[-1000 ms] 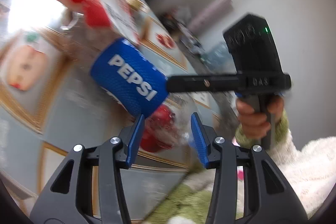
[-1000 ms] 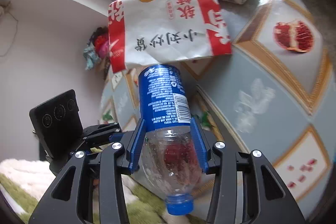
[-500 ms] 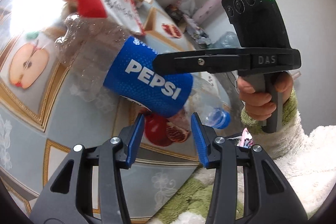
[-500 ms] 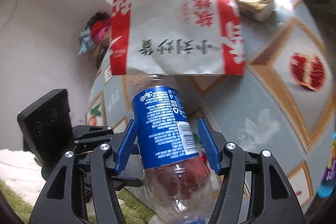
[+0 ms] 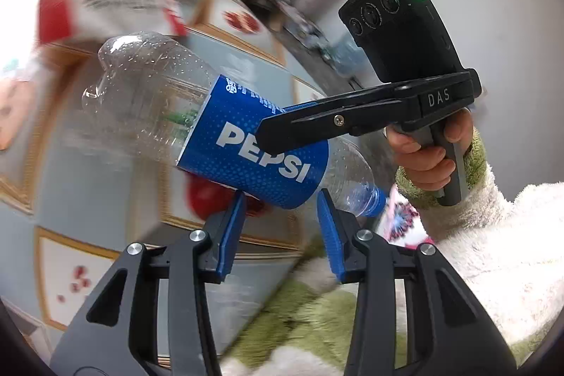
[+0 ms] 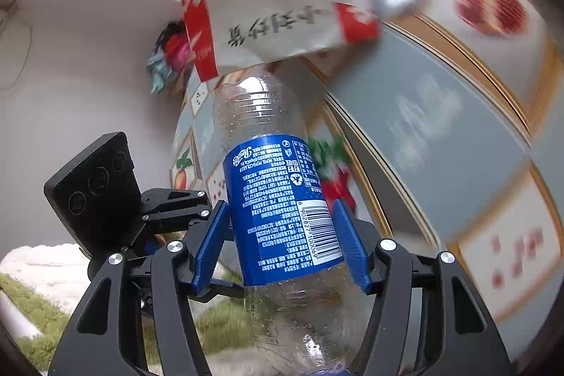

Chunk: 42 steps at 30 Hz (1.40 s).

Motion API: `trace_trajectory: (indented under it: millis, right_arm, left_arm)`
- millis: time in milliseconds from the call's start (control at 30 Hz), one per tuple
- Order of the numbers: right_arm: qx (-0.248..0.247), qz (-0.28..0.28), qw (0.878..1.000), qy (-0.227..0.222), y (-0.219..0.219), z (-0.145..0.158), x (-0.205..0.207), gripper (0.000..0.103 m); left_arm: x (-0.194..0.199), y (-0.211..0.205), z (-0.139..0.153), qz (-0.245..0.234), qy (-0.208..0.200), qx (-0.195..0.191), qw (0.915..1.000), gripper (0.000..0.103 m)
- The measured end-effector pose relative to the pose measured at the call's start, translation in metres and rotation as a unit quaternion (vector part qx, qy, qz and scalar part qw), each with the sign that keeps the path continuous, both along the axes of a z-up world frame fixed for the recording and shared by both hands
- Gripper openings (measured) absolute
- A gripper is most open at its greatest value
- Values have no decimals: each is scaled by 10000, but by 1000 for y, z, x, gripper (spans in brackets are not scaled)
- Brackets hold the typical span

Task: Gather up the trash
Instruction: 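Grasp the Pepsi bottle with the right tool while the left tool opens and releases it, then grasp the white-red paper bag on the table with the left tool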

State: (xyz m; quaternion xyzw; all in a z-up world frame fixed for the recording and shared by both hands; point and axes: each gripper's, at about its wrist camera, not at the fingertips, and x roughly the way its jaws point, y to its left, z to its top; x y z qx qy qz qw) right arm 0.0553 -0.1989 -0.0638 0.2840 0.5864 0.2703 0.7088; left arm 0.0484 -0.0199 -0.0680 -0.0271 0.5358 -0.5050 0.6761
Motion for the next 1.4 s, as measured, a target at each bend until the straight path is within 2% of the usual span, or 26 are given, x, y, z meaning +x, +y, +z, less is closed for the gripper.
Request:
trace_trajectory:
  millis: [133, 333, 633, 800, 933, 1267, 1400]
  right_arm:
    - [-113, -668, 9977, 66, -28, 5, -36, 59]
    - [-237, -1642, 9861, 63, -59, 10, -62, 59]
    - [241, -2711, 9622, 117, -84, -3, -31, 59]
    - [188, -3060, 9518, -48, -85, -3, -9, 59]
    - [187, -3159, 9484, -184, -86, -3, 2, 59]
    - [123, -3193, 9470, -331, -85, -5, 2, 59]
    - [0, -3185, 9472, -381, -82, -3, 4, 59]
  left_arm:
    - [-3, -25, 0, -315, 139, -14, 9994, 38]
    - [9, -50, 7, -350, -102, 39, 9993, 38]
    - [43, -74, 16, 24, -727, 110, 9973, 36]
    - [70, -85, 22, 367, -916, 213, 9949, 35]
    - [82, -84, 29, 651, -1204, 474, 9895, 33]
    - [88, -27, 44, 1365, -1299, 535, 9806, 33]
    - [82, 2, 57, 1669, -1457, 516, 9738, 33]
